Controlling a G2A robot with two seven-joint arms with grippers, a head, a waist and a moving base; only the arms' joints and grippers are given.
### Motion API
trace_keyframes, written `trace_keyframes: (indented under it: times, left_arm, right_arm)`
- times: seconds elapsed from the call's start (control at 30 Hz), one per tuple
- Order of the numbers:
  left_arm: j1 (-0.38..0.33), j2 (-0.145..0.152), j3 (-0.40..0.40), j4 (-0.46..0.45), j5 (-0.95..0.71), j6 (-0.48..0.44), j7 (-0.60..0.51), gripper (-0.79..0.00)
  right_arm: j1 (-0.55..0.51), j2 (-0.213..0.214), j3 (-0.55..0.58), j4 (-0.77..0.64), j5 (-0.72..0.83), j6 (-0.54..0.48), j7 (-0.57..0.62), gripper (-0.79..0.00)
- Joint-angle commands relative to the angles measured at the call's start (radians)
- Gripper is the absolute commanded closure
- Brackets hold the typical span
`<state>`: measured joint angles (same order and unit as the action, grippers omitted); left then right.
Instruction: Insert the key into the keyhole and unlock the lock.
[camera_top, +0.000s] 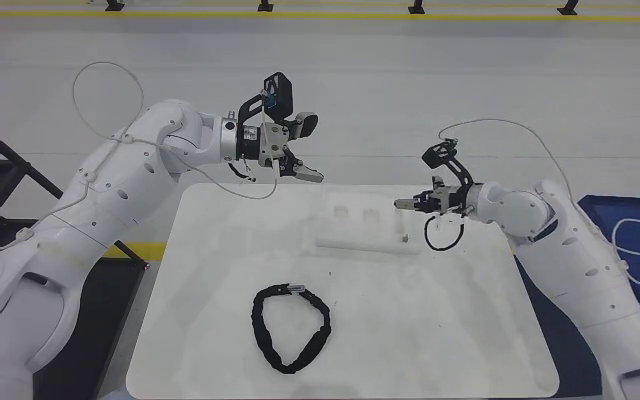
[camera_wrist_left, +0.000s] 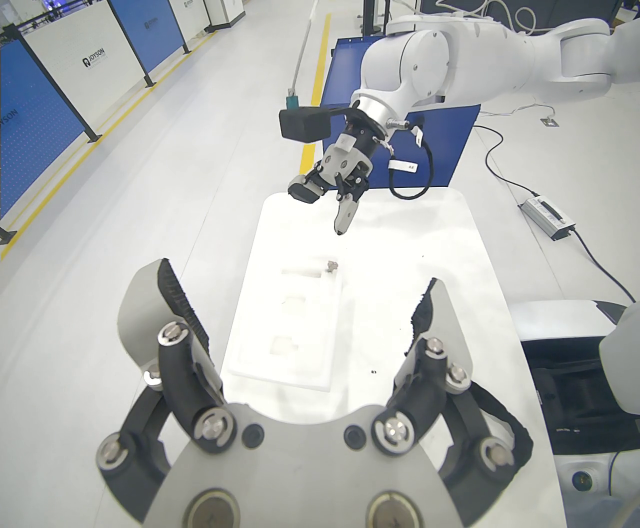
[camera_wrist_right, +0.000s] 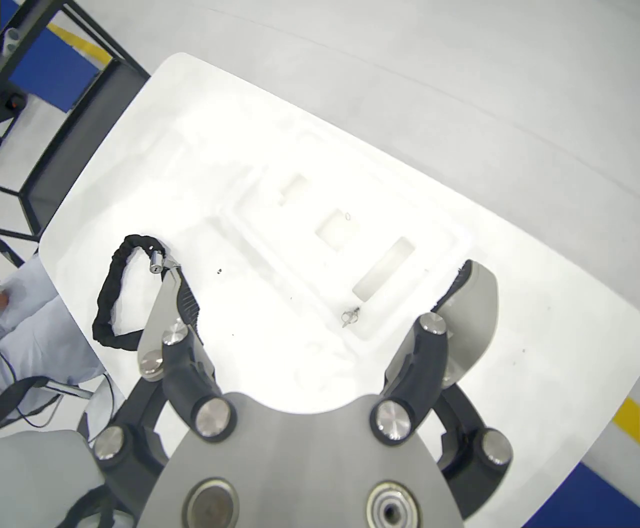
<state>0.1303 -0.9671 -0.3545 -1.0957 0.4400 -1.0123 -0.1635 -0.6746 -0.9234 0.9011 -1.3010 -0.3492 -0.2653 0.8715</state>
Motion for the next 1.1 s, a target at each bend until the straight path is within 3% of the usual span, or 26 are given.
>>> trace_keyframes:
  times: [0.0,0.13,0.47,0.97,1.07]
  left_arm:
    - [0.000,0.000,0.000,0.000,0.000,0.000,0.000,-0.785]
    - [0.000,0.000,0.000,0.000,0.000,0.000,0.000,-0.785]
    - [0.000,0.000,0.000,0.000,0.000,0.000,0.000,-0.785]
    - [0.000,0.000,0.000,0.000,0.000,0.000,0.000,-0.785]
    - [0.000,0.000,0.000,0.000,0.000,0.000,0.000,-0.785]
  right_arm:
    - [-0.008,-0.004,-0.006,0.005,0.020,0.073,0.033,-0.785]
    - [-0.015,-0.017,-0.029,0.029,0.074,0.186,0.101,-0.785]
    - [-0.030,-0.065,-0.058,0.160,0.269,0.218,0.027,-0.785]
    - [-0.030,-0.065,-0.058,0.160,0.269,0.218,0.027,-0.785]
    - [-0.038,-0.069,-0.073,0.135,0.232,0.259,0.021,-0.785]
